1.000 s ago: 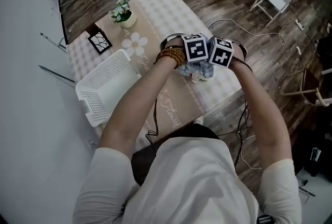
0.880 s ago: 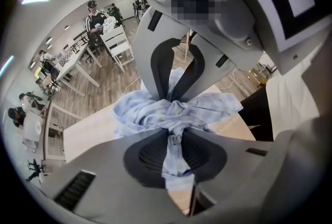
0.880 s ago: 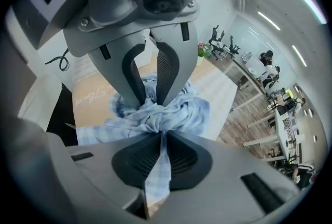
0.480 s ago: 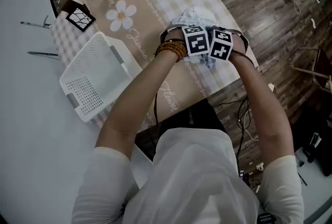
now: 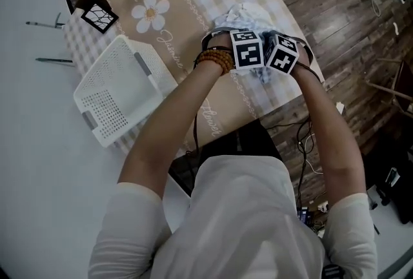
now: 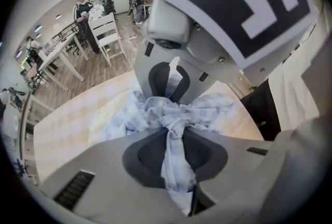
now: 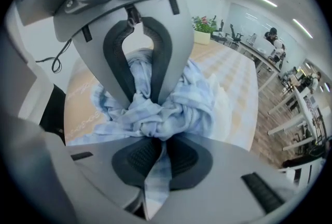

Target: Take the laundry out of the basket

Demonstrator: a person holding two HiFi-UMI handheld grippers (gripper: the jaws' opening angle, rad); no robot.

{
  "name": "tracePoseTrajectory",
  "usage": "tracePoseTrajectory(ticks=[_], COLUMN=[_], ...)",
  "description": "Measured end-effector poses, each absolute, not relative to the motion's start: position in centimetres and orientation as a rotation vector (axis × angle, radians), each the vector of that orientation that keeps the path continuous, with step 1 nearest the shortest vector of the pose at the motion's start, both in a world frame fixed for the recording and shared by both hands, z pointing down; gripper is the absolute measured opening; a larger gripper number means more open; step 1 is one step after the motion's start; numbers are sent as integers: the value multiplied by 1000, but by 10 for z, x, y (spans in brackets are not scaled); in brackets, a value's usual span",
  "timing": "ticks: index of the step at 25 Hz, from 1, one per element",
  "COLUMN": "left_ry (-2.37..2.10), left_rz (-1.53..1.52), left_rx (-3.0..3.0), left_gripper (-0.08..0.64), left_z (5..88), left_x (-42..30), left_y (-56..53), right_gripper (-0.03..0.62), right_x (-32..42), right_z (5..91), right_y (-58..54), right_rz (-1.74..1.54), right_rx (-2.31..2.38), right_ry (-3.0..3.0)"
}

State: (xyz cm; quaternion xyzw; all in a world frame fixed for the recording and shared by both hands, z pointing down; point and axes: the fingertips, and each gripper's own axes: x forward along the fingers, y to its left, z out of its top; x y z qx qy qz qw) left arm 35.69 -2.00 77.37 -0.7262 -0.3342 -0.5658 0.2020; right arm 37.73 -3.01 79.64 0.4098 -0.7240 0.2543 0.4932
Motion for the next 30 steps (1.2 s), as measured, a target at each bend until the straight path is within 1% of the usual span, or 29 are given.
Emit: tracePoseTrajectory(ticks=[4, 6, 9, 16, 21, 24, 29, 30], left_ry=[-841, -788, -718, -542, -357, -269, -105, -80], left_rz=[-1542, -1528, -1499, -1334, -1065, -865, -423, -354], left_rx=[-2179, -2220, -2306, -2622, -2914, -3076, -3162, -3177], left_gripper=[133, 161, 164, 164, 163, 161, 150, 138], left_z=[752, 739, 715, 649, 591, 551, 479, 465], left_x=[357, 356, 354, 340, 327, 305, 267, 261], left_y=[-26, -33, -39, -42, -48, -42, -32, -31], right_gripper=[96, 109, 120, 118, 117, 110, 103, 100], right_x=[385, 388, 394, 390, 373, 359, 318, 309], right_z=[774, 761, 738, 671, 611, 565, 492, 479], right_y=[-25, -21, -12, -5, -13, -14, -12, -13], right_rz=[661, 666, 666, 616, 619, 603, 454, 408], right_rx=[1114, 1155, 1210, 1437, 1673, 1840, 1982, 1985], right_ry=[-1765, -1762, -1752, -1826, -1993, -2106, -2221, -2238])
